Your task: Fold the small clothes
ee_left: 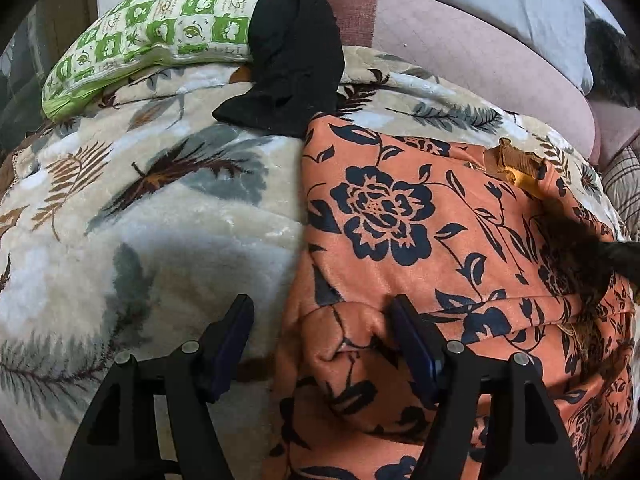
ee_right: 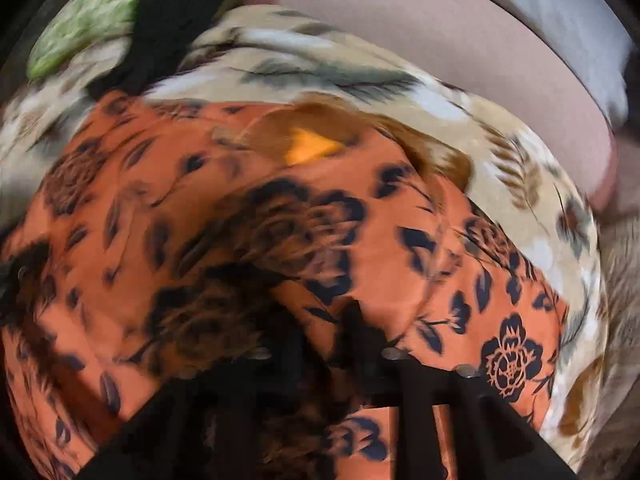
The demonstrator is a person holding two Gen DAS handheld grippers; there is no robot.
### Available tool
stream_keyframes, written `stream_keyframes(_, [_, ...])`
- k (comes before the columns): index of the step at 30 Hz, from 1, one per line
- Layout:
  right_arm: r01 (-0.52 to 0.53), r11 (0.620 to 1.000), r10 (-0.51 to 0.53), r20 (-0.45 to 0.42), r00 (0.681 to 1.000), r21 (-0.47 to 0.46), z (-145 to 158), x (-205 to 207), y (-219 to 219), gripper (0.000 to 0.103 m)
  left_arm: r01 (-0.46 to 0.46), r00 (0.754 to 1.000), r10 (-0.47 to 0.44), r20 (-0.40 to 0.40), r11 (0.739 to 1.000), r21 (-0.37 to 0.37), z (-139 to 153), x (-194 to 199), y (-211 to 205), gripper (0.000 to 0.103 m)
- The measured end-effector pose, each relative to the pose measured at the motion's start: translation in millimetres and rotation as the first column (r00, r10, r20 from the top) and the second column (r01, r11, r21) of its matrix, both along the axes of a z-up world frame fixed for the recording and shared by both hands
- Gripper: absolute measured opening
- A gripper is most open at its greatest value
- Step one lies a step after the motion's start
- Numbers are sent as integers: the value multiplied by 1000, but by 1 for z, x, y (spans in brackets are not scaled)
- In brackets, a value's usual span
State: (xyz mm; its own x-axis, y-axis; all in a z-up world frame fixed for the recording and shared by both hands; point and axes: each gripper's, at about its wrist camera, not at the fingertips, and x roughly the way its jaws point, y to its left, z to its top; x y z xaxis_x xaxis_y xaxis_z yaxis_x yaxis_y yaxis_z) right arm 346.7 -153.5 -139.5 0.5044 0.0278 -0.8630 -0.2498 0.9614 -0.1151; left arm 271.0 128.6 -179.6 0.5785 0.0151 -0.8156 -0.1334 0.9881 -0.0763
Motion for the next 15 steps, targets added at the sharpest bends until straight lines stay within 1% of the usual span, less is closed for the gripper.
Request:
stream_keyframes(1, [89,992,-92,35,995,89,11,-7,-28,11,1,1000,-1,2,1000,-3,0,0,0,73])
stream_keyframes(2, [165,972,-175,47,983,167,17,-14,-51,11,0,1000,0,5,1000,-6,-1,0,1,73])
stream_keyframes(3, [272,919,-294,37,955,284,17,-26,-85,13,-3,1000,3,9,1000,-1,-1,-1,0,73])
stream_keyframes(4, [342,853,-371,-3,929,394,11,-36,-112,16,-4,1000,4,11,1000,3,-1,-1,-1,73])
stream_keyframes(5, [396,778,-425,-56,903,488,0,-47,-136,24,-5,1000,4,14,1000,4,-1,-1,-2,73])
stream_keyframes(6, [448,715,-468,-109,877,537,-12,-58,-156,27,-5,1000,5,15,1000,-1,-1,-1,-1,73])
stream_keyframes(7, [474,670,-481,-152,864,572,-22,-64,-170,28,-5,1000,5,13,1000,-7,-1,-1,0,73])
stream_keyframes(8, [489,632,-480,-191,856,602,-30,-69,-180,37,-3,1000,3,11,1000,-7,-1,-1,0,73])
stream_keyframes(9, [480,588,-464,-214,859,651,-35,-72,-189,44,-5,1000,5,10,1000,-3,-1,0,0,73])
stream_keyframes(10, [460,559,-449,-215,867,690,-35,-75,-193,51,-6,1000,6,8,1000,-1,-1,0,0,74])
stream_keyframes(11, [446,546,-434,-215,875,709,-34,-76,-194,63,-7,1000,7,5,1000,2,-1,0,0,74])
stream_keyframes(12, [435,542,-420,-216,881,719,-32,-73,-194,70,-7,1000,7,4,1000,4,-1,0,0,74])
stream_keyframes(14, [435,539,-407,-230,884,721,-32,-64,-196,71,-7,1000,7,2,1000,7,-2,0,0,74])
stream_keyframes(15, [448,539,-399,-252,882,713,-38,-56,-192,70,-7,1000,7,3,1000,8,-2,0,0,75])
